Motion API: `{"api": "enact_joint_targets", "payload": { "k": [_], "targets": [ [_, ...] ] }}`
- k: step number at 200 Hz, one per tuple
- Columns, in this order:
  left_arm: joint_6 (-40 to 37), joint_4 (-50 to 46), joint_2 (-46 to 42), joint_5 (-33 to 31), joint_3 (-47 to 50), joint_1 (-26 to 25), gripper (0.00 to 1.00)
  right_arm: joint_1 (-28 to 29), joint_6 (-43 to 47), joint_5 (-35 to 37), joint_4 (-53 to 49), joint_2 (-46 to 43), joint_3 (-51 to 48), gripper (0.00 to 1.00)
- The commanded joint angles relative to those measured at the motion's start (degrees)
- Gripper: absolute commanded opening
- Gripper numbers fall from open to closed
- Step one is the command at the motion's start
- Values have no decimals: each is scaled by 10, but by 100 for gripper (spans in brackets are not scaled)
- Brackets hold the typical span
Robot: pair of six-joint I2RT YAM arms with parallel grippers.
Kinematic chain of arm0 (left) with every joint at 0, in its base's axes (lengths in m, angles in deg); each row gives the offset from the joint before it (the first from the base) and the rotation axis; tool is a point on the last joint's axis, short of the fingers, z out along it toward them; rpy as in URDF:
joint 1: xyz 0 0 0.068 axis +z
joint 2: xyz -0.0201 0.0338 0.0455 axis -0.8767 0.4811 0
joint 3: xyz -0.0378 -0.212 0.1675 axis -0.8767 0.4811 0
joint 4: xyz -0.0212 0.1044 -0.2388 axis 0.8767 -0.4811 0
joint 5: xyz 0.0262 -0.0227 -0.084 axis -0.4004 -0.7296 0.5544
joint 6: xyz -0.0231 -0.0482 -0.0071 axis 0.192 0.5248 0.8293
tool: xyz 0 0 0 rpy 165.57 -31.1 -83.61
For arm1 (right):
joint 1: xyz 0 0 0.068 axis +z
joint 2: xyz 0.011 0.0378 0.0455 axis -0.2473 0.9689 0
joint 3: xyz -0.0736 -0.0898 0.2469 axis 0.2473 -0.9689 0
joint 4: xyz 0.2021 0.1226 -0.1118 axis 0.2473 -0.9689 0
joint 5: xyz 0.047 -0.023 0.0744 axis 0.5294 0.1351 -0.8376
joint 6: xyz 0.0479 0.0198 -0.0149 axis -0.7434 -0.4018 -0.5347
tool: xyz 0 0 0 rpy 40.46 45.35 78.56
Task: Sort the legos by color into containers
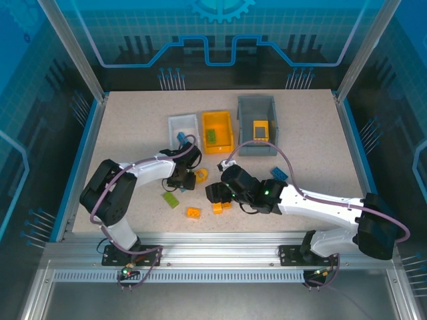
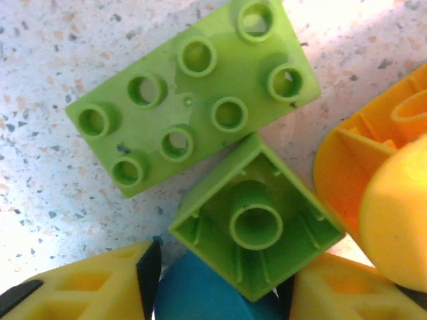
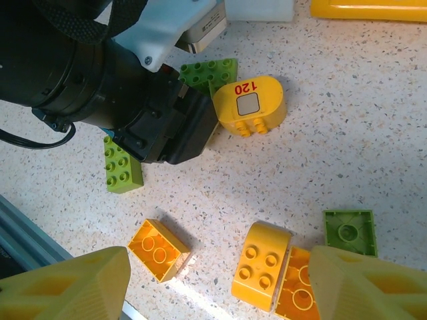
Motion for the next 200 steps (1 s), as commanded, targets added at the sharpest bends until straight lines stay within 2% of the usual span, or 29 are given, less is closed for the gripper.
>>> {"api": "enact_joint_targets", "payload": {
  "k": [1, 28, 57, 68, 79, 100, 140, 169, 200],
  "targets": [
    [8, 12, 0, 31, 16, 2, 44, 7, -11, 12, 0, -13, -11, 72],
    [28, 21, -24, 38, 36, -2, 36, 7, -11, 14, -2, -14, -13, 72],
    [43, 11, -54, 29, 40, -15, 35, 7, -14, 19, -4, -15, -14, 71],
    [48, 4, -59, 27, 38, -17, 39, 7, -15, 19, -4, -17, -16, 71],
    [51, -2, -61, 26, 35, -17, 49, 7, -15, 19, -5, -17, -16, 71],
    [53, -10, -58, 25, 33, -18, 60, 7, -15, 19, -8, -17, -14, 71],
    [52, -22, -49, 47, 41, -38, 66, 7, -22, 23, -16, -27, -18, 71],
    [53, -27, -38, 27, 55, -56, 65, 6, -38, 17, -17, -43, -25, 71],
    [59, -11, -29, 16, 64, -56, 56, 10, -61, 7, -10, -62, -41, 72]
  ]
}}
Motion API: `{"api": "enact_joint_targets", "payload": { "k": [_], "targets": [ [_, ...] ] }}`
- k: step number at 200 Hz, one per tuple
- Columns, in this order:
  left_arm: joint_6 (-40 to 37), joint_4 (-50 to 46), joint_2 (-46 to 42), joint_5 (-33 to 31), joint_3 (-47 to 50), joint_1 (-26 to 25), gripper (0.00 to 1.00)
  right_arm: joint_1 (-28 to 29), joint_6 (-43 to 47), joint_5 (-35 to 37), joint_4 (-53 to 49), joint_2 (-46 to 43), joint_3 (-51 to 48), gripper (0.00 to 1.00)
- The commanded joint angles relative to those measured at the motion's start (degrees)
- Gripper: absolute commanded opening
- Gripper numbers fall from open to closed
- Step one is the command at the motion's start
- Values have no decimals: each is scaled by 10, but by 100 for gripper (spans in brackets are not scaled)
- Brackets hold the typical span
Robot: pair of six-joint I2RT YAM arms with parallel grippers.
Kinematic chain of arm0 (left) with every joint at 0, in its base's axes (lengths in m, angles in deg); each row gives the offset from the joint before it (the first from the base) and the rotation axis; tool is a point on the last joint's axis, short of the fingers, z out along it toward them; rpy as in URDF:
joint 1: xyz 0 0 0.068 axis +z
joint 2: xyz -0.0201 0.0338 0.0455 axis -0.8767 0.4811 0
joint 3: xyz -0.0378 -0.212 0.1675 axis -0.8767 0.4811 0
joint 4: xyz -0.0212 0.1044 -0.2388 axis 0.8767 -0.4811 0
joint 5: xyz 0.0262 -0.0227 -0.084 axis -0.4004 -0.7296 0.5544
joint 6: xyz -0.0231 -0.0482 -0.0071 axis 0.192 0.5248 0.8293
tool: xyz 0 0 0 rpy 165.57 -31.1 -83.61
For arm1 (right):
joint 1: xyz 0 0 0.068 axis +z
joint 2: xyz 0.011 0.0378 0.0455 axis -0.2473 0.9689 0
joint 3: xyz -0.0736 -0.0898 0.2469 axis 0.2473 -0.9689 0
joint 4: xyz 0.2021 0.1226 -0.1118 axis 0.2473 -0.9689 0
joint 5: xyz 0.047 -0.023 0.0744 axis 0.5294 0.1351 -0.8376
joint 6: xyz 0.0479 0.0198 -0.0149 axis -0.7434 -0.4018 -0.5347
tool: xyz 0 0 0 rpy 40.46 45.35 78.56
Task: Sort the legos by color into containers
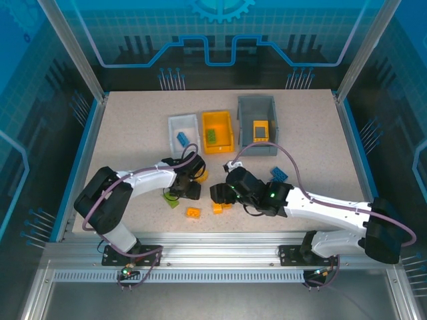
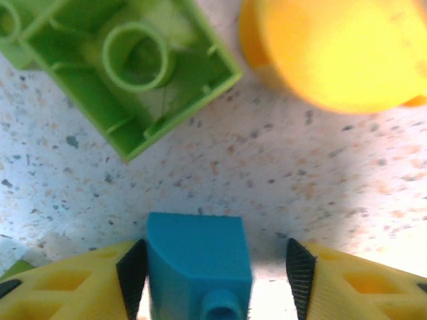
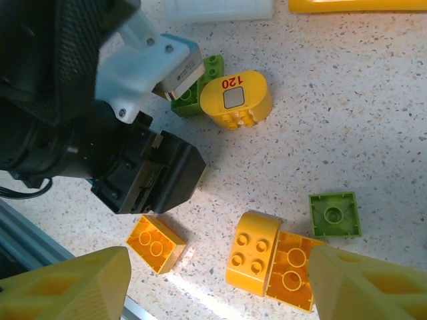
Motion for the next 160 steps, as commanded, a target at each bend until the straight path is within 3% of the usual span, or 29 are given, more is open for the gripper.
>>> {"api": "enact_joint_targets", "payload": {
  "k": [1, 19, 58, 91, 116, 160],
  "targets": [
    [11, -8, 14, -8, 14, 0, 55, 11, -28, -3, 0, -21, -16, 72],
    [13, -4, 20, -10, 9, -3, 45, 13, -36, -1, -2, -27, -23, 71],
    [25, 1, 14, -27, 1, -16, 32, 13, -38, 4, -2, -40, -34, 71],
    [31, -61, -51, -44, -40, -17, 29, 12, -20, 15, -8, -50, -27, 71],
    [19, -97, -92, -33, -97, 13, 28, -4, 1, 22, -4, -50, -7, 71],
    [-22, -93, -36, -20, -225, 87, 28, -59, 22, 20, 20, -11, 54, 71]
  ]
}}
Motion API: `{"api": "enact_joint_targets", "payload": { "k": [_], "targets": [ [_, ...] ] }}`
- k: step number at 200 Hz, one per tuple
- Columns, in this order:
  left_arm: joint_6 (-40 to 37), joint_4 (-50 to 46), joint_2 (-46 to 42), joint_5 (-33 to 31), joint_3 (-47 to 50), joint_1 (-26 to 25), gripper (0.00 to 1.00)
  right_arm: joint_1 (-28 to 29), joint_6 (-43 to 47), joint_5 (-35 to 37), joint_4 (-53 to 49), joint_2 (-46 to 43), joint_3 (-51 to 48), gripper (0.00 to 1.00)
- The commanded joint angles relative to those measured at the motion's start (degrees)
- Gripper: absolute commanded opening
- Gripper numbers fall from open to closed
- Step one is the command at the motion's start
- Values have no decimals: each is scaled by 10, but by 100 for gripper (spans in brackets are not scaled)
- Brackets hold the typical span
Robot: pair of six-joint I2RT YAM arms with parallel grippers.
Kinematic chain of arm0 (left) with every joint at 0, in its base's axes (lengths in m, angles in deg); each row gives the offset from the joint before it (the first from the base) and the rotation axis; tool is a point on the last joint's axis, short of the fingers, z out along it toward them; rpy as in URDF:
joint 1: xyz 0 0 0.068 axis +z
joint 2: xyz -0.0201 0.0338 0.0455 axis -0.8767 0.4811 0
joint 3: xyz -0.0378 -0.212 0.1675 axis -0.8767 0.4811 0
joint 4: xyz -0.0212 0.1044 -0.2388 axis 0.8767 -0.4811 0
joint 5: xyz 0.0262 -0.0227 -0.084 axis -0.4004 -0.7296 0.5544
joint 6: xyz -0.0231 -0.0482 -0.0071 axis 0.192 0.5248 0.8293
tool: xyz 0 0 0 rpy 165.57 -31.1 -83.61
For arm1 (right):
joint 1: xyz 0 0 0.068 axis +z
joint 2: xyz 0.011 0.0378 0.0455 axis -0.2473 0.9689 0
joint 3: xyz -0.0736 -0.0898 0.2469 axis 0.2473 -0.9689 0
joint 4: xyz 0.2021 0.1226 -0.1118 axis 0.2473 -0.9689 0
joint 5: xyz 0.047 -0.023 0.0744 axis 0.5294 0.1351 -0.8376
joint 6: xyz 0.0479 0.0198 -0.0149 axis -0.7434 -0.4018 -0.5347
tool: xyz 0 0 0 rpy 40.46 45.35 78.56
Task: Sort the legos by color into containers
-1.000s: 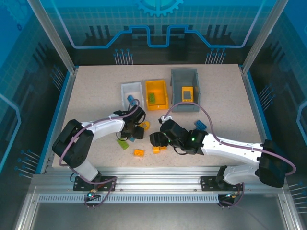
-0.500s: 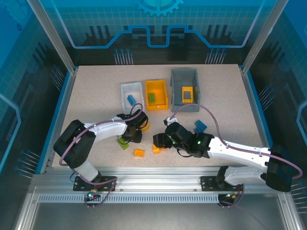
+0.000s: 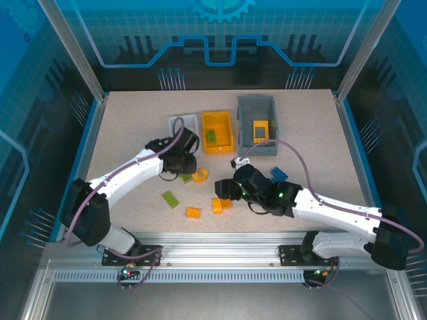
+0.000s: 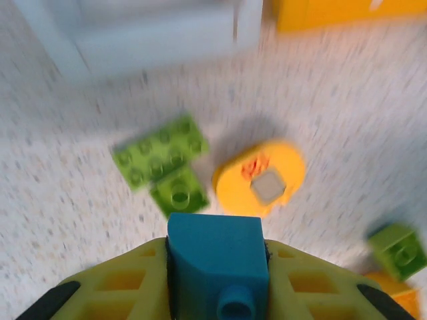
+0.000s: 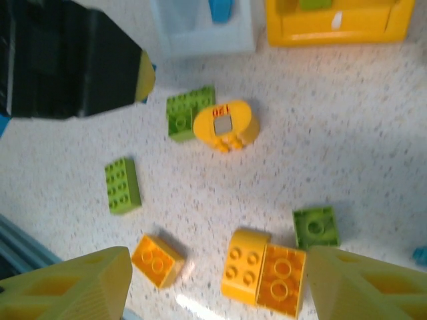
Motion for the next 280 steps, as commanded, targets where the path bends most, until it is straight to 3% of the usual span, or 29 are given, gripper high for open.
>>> {"api": "enact_joint_targets", "payload": {
  "k": [1, 37, 87, 130, 158, 195, 235, 280],
  "targets": [
    [-31, -16, 40, 6, -64, 35, 28, -31, 20, 11, 19, 24, 52, 71],
    [-39, 0, 147, 2, -170, 82, 28, -71, 22, -15, 26, 76, 100, 70],
    [-41, -21, 280, -9, -270, 120, 31, -82, 13, -24, 23, 99, 116, 70],
    [-41, -29, 286, -22, -274, 122, 55, -88, 7, -28, 7, 99, 106, 71],
    [-37, -22, 259, -14, -263, 122, 59, -90, 10, -22, -22, 101, 110, 73],
    [-29, -14, 170, -8, -232, 106, 56, -69, -23, 2, -94, 156, 137, 73],
    [-9, 55, -25, 15, -63, 57, 58, -30, -213, 29, -162, 283, 230, 79],
    [44, 140, -290, 69, 159, 17, 60, -46, -420, -31, -174, 422, 330, 82]
  ]
}}
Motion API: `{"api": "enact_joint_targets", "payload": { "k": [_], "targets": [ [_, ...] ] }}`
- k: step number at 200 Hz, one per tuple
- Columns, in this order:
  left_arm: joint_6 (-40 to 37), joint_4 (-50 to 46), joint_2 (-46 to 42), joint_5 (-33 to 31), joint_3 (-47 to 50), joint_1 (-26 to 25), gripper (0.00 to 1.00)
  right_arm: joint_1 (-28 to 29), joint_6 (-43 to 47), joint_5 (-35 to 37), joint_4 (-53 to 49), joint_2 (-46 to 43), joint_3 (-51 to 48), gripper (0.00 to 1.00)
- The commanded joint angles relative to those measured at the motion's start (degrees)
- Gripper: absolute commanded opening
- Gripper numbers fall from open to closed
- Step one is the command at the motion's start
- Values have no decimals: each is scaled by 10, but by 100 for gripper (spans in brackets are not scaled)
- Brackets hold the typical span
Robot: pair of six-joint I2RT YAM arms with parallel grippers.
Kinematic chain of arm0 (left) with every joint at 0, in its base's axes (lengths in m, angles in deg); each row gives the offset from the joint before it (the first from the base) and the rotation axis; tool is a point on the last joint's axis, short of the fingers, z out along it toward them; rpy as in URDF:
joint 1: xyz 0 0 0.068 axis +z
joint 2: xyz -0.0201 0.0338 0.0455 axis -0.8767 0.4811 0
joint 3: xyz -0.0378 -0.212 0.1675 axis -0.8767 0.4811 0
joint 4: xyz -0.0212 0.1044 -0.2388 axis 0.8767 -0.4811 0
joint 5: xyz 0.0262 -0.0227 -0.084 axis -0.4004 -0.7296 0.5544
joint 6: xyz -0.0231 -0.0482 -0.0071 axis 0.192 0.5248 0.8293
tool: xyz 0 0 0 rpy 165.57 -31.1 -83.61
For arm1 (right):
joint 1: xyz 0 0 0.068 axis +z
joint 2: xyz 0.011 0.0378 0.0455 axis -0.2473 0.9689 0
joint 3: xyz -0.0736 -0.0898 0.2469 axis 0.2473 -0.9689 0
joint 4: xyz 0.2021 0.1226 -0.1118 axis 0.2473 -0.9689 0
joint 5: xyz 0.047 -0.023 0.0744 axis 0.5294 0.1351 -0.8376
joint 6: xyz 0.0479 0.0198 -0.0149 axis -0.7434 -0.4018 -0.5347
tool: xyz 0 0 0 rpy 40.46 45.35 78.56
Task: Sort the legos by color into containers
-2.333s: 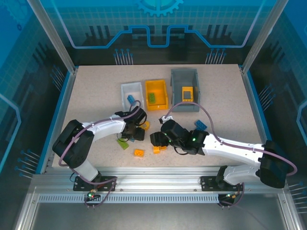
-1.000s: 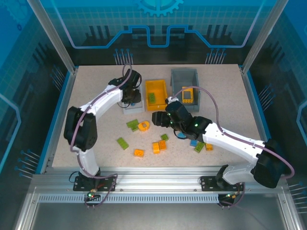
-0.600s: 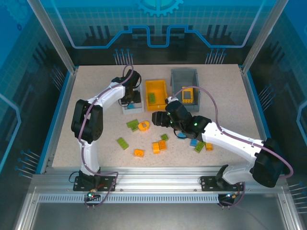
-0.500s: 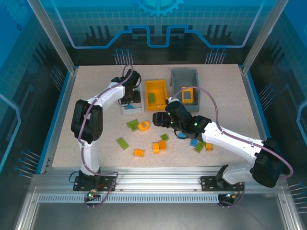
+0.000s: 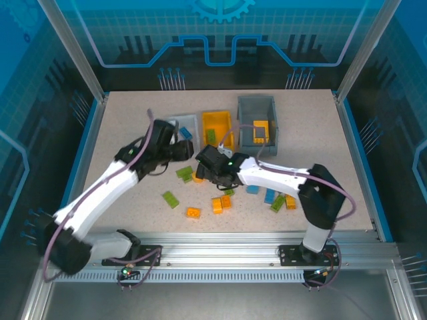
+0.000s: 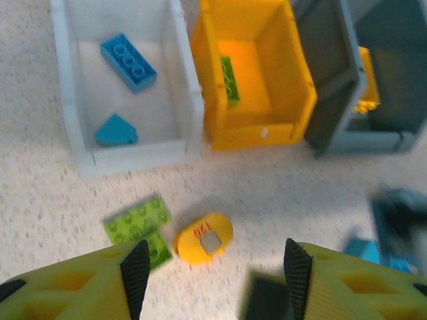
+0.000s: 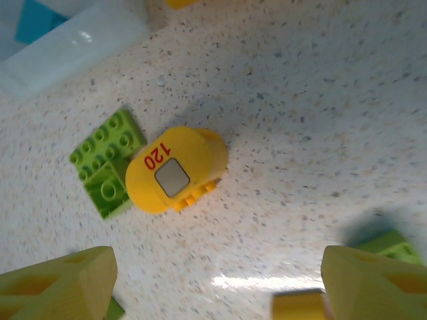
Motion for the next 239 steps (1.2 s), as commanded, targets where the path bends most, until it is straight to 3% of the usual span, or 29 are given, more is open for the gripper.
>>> {"api": "enact_joint_targets", "payload": {
  "k": [1, 26, 56, 153, 166, 183, 210, 239],
  "targets": [
    [39, 45, -98, 41, 87, -8, 60, -10, -155, -25, -34, 57, 53, 82],
    [55, 31, -197, 52, 140, -11, 60, -15, -224, -38, -44, 109, 99, 83],
    [52, -7, -254, 56, 154, -11, 60, -28, -285, -49, -44, 145, 116, 82],
    [52, -12, -266, 73, 172, -15, 56, -38, -313, -67, -29, 208, 162, 77],
    [54, -8, -265, 74, 175, -14, 55, -38, -317, -71, -30, 213, 166, 72],
    [58, -3, -263, 75, 178, -16, 54, -37, -327, -70, -36, 217, 168, 55],
    [58, 3, -261, 77, 180, -19, 54, -36, -321, -55, -43, 205, 159, 37],
    [62, 12, -252, 98, 176, -24, 54, -33, -253, 10, -62, 137, 133, 26]
  ]
}}
